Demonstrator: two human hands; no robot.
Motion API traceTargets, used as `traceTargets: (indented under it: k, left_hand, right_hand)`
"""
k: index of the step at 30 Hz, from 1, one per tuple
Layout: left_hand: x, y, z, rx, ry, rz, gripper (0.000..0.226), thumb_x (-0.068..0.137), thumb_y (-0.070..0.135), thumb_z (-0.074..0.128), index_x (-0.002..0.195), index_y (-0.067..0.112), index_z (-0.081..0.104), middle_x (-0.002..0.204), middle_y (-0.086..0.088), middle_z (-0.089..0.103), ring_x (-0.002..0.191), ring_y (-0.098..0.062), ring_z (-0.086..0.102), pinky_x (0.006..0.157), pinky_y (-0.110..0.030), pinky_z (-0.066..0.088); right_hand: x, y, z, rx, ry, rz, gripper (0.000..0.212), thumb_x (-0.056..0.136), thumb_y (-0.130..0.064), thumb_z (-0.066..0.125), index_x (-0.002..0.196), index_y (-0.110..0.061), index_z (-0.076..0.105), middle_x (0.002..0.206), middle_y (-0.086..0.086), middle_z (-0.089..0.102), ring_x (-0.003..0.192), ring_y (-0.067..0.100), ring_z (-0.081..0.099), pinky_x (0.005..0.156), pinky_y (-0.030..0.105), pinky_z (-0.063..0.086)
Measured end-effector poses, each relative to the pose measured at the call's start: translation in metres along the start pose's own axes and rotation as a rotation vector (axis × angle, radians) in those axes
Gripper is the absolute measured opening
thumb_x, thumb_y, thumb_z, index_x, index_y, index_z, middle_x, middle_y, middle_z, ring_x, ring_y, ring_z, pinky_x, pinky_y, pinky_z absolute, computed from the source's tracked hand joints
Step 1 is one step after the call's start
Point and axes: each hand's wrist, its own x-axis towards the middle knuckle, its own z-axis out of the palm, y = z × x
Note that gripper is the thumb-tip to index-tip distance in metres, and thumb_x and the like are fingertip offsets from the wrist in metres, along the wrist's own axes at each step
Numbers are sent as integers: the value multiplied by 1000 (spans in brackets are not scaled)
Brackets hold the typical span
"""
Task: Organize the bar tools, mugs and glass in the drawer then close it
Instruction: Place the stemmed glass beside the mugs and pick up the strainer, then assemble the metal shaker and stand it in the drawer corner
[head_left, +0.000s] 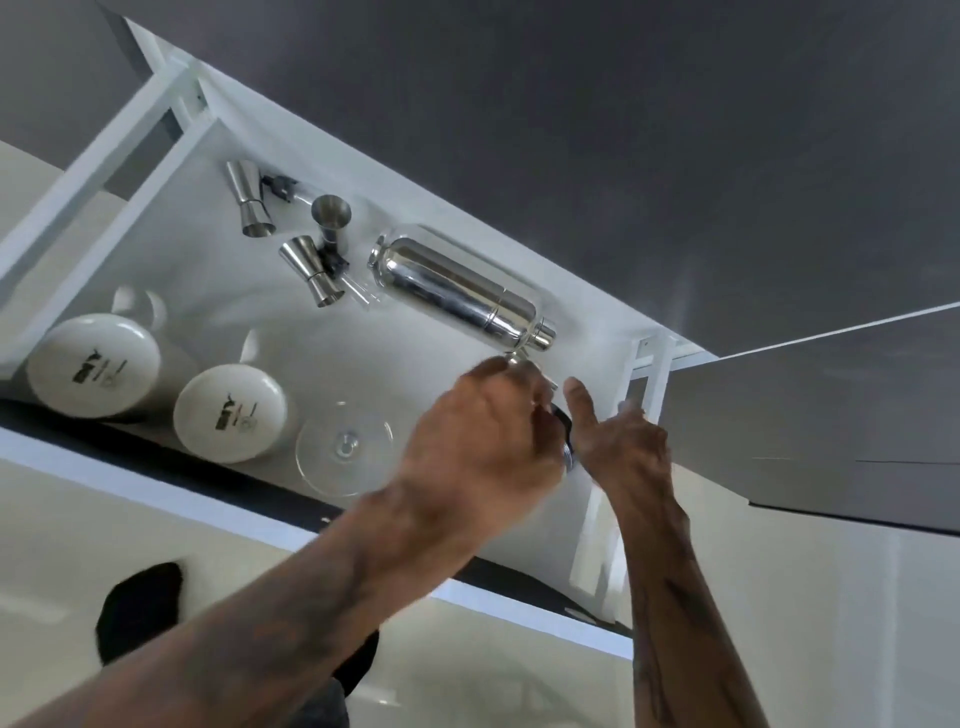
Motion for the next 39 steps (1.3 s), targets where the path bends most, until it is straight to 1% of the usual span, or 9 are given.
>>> traceTargets:
  k: [4,9,13,16,22,26,29,33,39]
  left_hand:
    - [48,-13,77,69,-330,-368,42,97,44,32,108,11,54,99,-2,55,102,-26,54,81,-38,39]
    - [44,-33,86,-151,-247,-463,55,89,59,28,108,12,49,99,-9,60,95,-29,56,86,-46,42]
    - [6,-43,75,-290,-221,-470,48,90,56,43,118,17,42,110,-9,62,94,-26,59,77,-36,47]
    - [-15,-60,77,-175,-340,-406,39,94,39,46,127,20,39,119,-11,60,98,-25,59,82,-35,51]
    - [-13,-45,65,70,-445,-341,39,91,32,52,125,15,42,122,-10,59,101,-25,58,82,-35,49]
    - [32,-35,17,359,-66,115,27,91,31,50,116,23,59,120,2,63,104,-23,64,84,-33,52]
    - [103,-47,-10,668,-1,403,36,87,22,57,122,15,53,123,-6,58,109,-27,58,85,-38,47]
    - [156,-79,-1,1013,-169,419,68,75,17,69,136,7,38,135,-14,48,120,-32,49,94,-49,40]
    - [153,-97,23,1212,-9,363,94,65,22,78,141,1,27,135,-21,39,117,-36,45,91,-57,40]
  right_hand:
    - [1,27,37,624,-320,201,55,95,-52,45,113,-3,59,113,27,67,97,47,67,80,56,58]
    - [-4,40,48,984,-305,220,42,84,-39,65,113,-9,62,103,23,66,97,28,65,85,49,56]
    - [-38,59,37,876,-213,-37,55,78,-20,79,118,-31,44,111,-15,62,99,-1,61,76,20,48]
    - [-54,73,47,718,-356,-80,59,67,-14,84,114,-27,52,108,-9,66,99,0,63,63,10,49]
    - [-56,68,23,254,-368,-110,55,67,-30,77,118,-29,56,124,-8,61,109,14,60,83,28,46]
    - [-14,27,-2,405,-23,-187,37,85,-32,64,121,-26,61,123,-5,65,107,17,65,98,35,49]
    - [47,-9,14,519,-76,-166,41,84,-37,55,122,-23,59,124,5,66,111,25,64,101,45,50]
    - [95,-36,39,522,-214,-135,36,93,-45,42,115,-22,61,123,8,63,112,27,60,100,46,48]
    - [92,-40,46,600,-224,-211,14,86,-39,61,78,-28,60,104,-1,65,105,22,59,81,37,44]
